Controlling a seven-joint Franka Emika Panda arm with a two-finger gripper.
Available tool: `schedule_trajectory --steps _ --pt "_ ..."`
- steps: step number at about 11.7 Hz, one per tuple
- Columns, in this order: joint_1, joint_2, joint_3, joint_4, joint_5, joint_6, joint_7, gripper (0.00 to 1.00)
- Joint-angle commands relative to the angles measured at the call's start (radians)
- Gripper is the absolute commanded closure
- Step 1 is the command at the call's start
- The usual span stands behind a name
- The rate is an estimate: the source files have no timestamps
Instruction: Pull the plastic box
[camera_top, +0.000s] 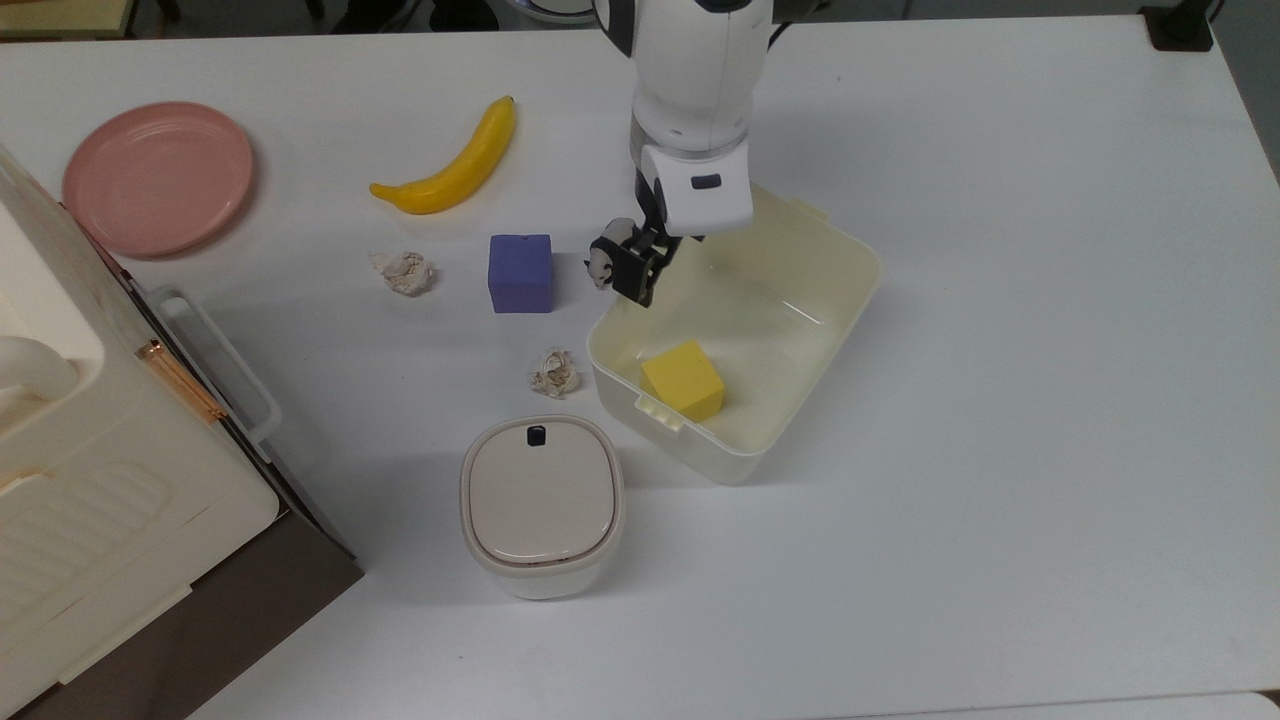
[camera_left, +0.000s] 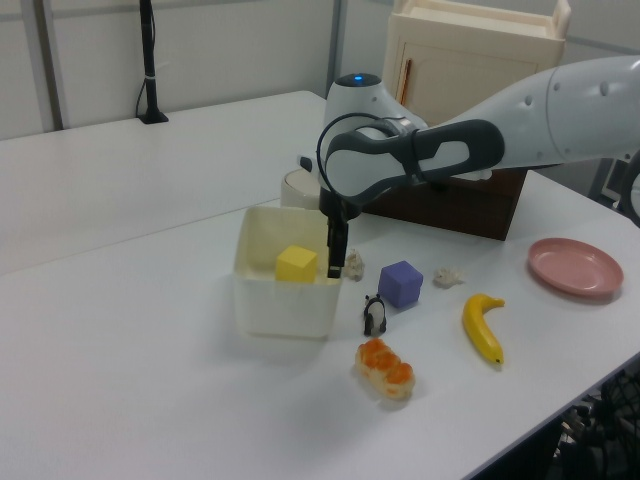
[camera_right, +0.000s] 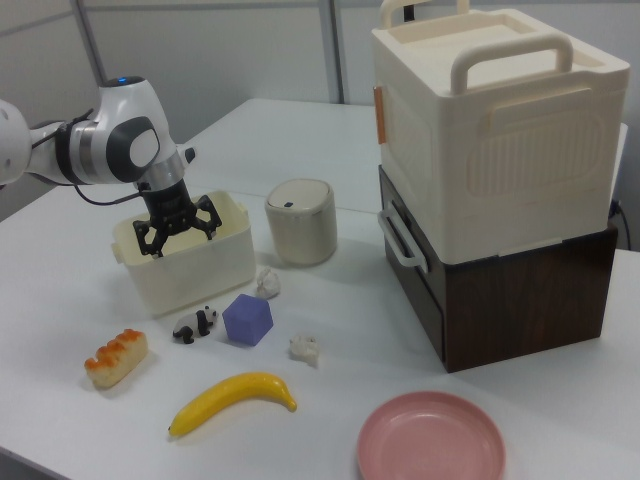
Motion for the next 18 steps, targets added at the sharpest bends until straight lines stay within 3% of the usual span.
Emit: schedule_trajectory --steps 1,6,10,14,16,18 --pt "-0.006 -0.081 -0.011 -0.066 -0.017 -0.051 -0.049 0.0" --pt "-0.01 -0.087 -0.011 -0.072 -0.029 -0.051 -0.023 0.0" --pt "-0.007 -0.093 -0.002 0.031 0.017 -0.052 0.469 0.0" --pt "-0.033 -0.147 -0.022 0.12 0.02 -0.216 0.754 0.0" --pt "-0.059 -0.196 -0.039 0.141 0.019 -0.25 1.011 0.0" --pt "-0.113 -0.219 -0.025 0.146 0.019 -0.273 1.08 0.0"
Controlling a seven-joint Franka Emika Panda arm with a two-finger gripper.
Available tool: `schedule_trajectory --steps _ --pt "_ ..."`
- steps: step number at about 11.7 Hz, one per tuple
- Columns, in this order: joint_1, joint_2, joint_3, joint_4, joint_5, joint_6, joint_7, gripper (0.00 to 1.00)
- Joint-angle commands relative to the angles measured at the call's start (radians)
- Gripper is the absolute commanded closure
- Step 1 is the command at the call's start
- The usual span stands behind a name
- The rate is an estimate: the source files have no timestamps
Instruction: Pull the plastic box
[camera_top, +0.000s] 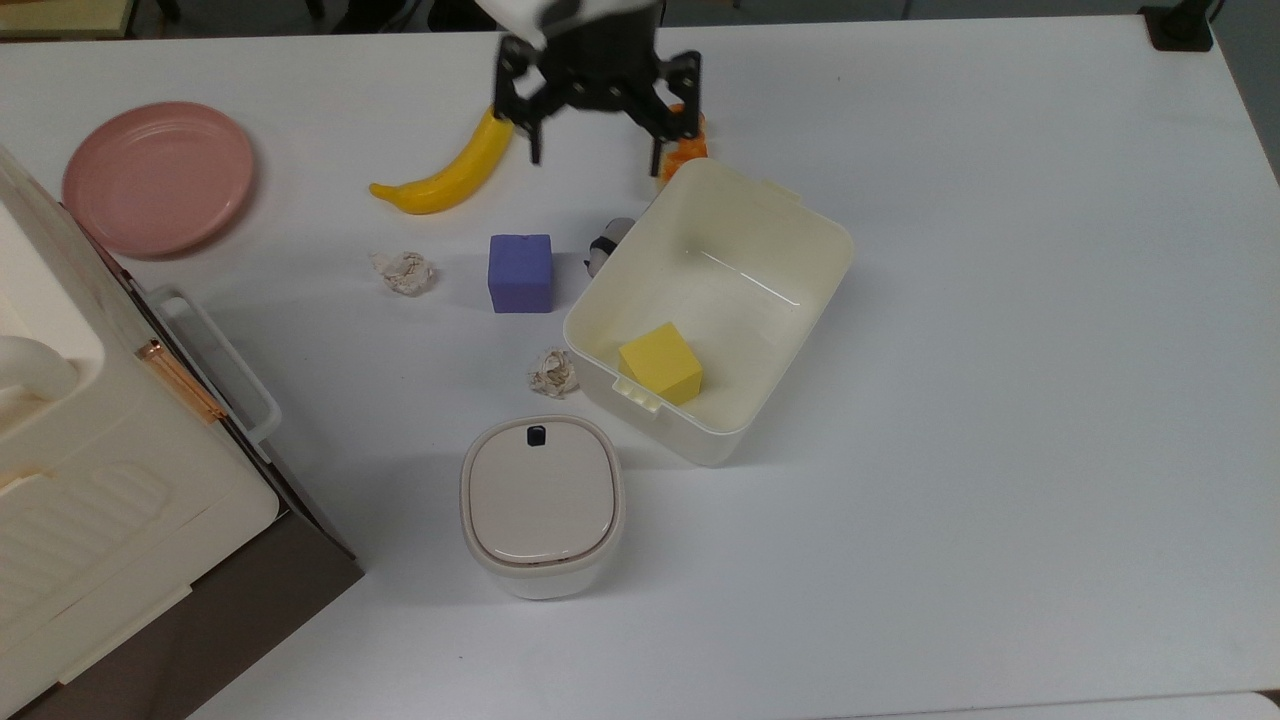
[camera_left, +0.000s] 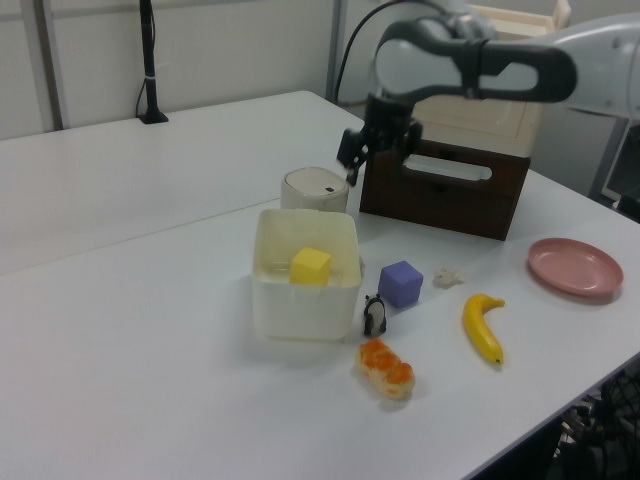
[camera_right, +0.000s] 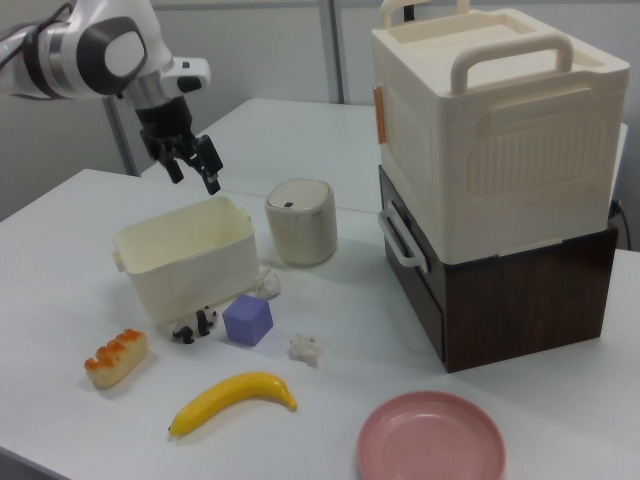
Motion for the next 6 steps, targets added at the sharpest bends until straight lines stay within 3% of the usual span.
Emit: schedule_trajectory --steps 1,4,6 --pt "-0.076 -0.061 0.01 -0.003 0.018 -0.061 0.098 0.0" --pt "-0.145 -0.092 0.013 0.03 0.021 -0.141 0.072 0.0" --pt "-0.149 -0.092 0.013 0.034 0.021 -0.144 0.06 0.0"
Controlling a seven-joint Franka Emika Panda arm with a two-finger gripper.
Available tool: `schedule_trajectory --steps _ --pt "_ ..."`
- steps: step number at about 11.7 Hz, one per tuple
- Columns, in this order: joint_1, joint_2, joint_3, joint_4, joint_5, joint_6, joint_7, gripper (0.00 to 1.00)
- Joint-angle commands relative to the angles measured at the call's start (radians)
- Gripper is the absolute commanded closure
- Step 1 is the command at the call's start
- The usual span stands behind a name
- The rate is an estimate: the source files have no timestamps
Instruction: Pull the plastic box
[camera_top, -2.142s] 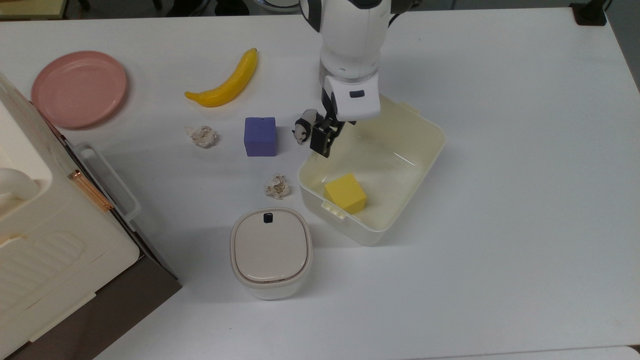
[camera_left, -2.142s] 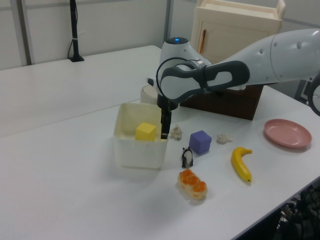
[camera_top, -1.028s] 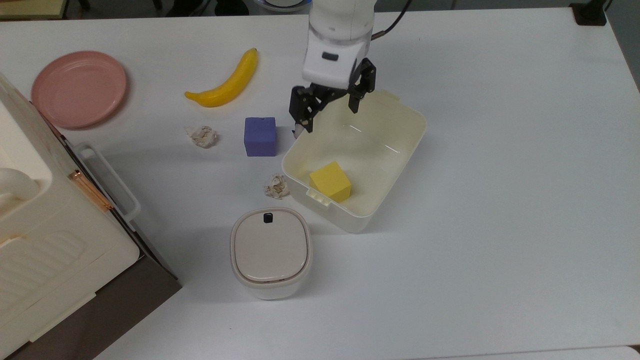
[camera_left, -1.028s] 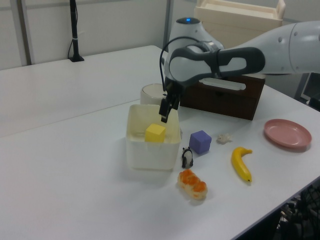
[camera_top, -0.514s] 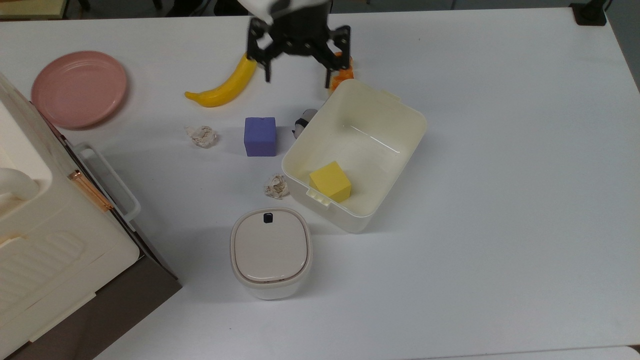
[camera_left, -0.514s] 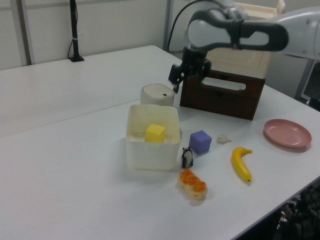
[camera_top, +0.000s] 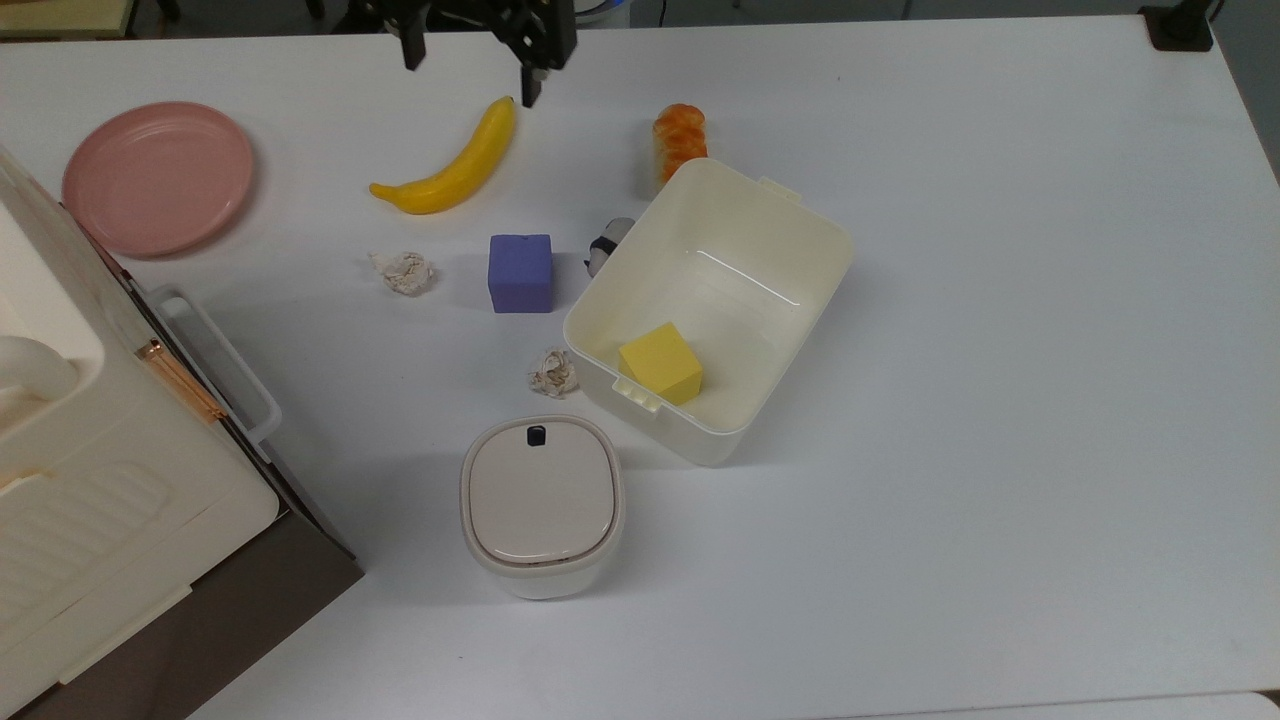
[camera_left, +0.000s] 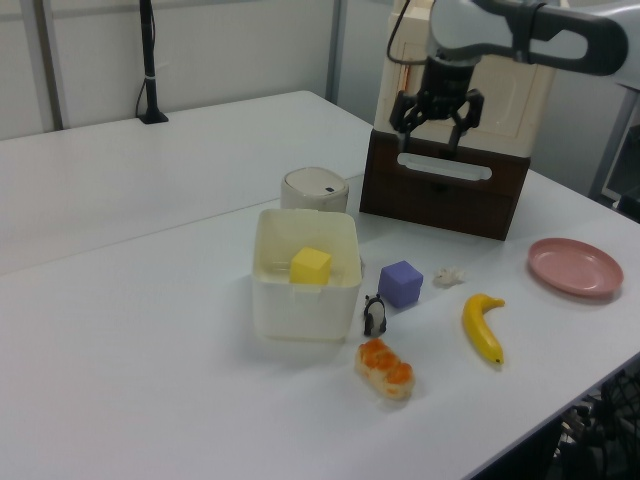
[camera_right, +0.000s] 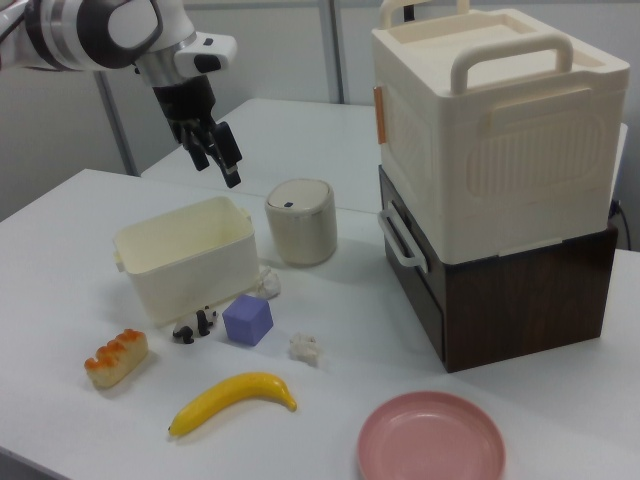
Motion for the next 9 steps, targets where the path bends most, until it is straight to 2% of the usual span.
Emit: schedule_trajectory --steps 1,9 --pt "-0.011 -0.01 0.012 0.009 0.02 -0.027 -0.019 0.0" --pt "-0.01 -0.011 0.008 0.011 0.046 -0.047 -0.017 0.0"
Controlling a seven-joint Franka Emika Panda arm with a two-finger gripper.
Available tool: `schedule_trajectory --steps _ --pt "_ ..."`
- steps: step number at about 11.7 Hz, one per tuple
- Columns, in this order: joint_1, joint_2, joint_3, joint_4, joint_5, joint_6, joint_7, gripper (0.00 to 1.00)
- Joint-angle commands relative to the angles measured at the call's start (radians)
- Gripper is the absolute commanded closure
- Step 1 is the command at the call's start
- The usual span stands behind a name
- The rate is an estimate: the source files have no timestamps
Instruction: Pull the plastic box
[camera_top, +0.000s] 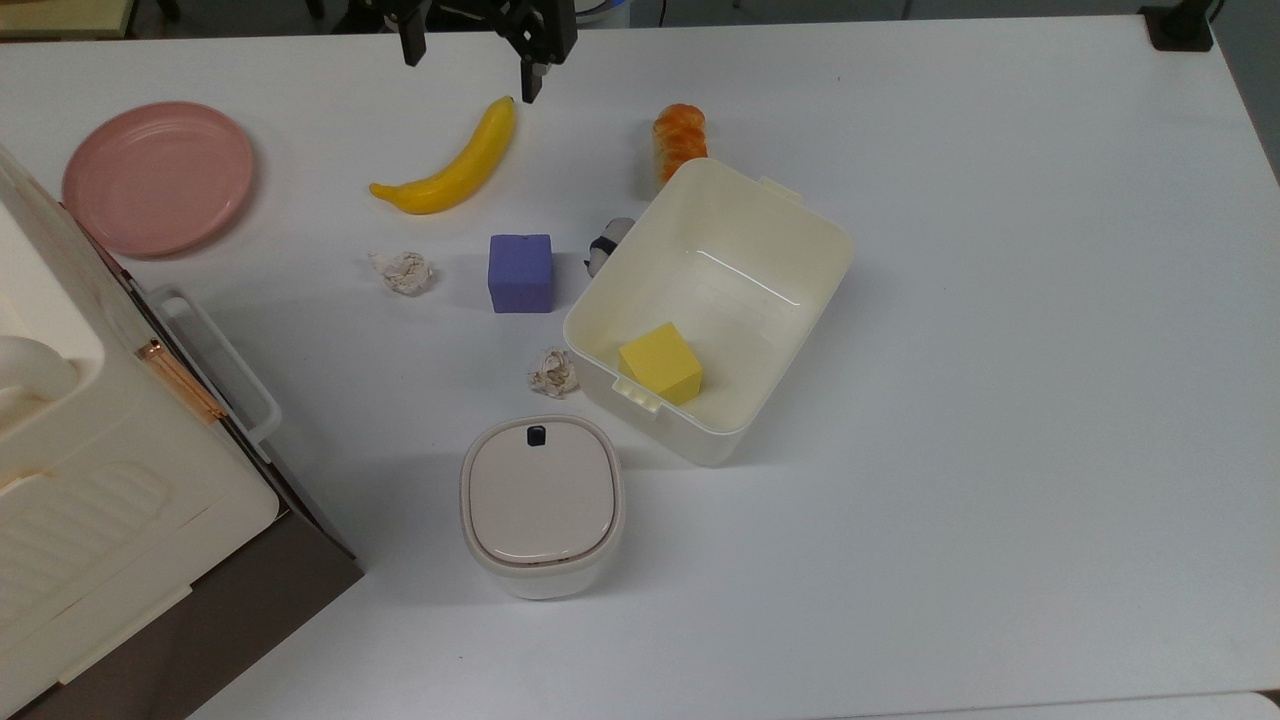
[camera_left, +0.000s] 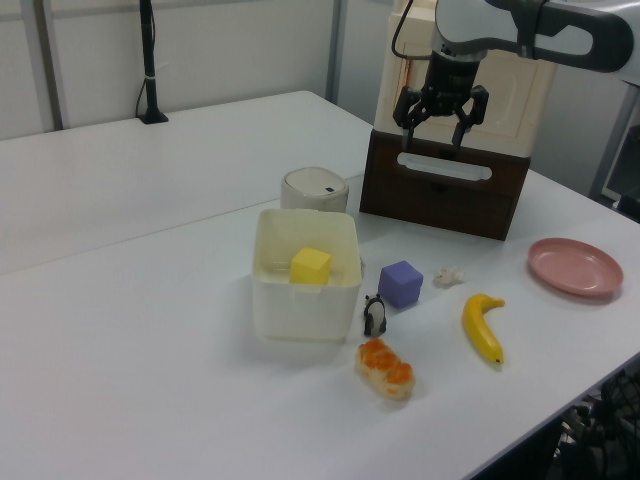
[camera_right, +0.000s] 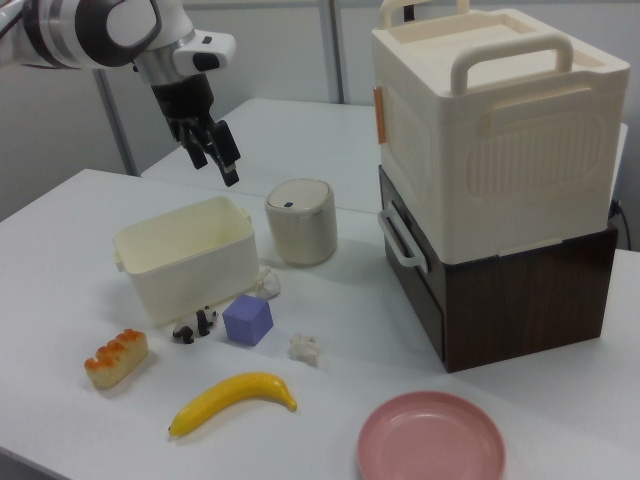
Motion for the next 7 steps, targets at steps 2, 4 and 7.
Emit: schedule_trajectory --steps 2,4,7 --pt "-0.006 -0.011 -0.001 0.009 0.041 -0.063 -0.021 0.0" --pt "-0.004 -0.022 -0.002 0.008 0.059 -0.063 -0.043 0.0" --pt "-0.006 -0.022 -0.005 0.008 0.081 -0.065 -0.064 0.0"
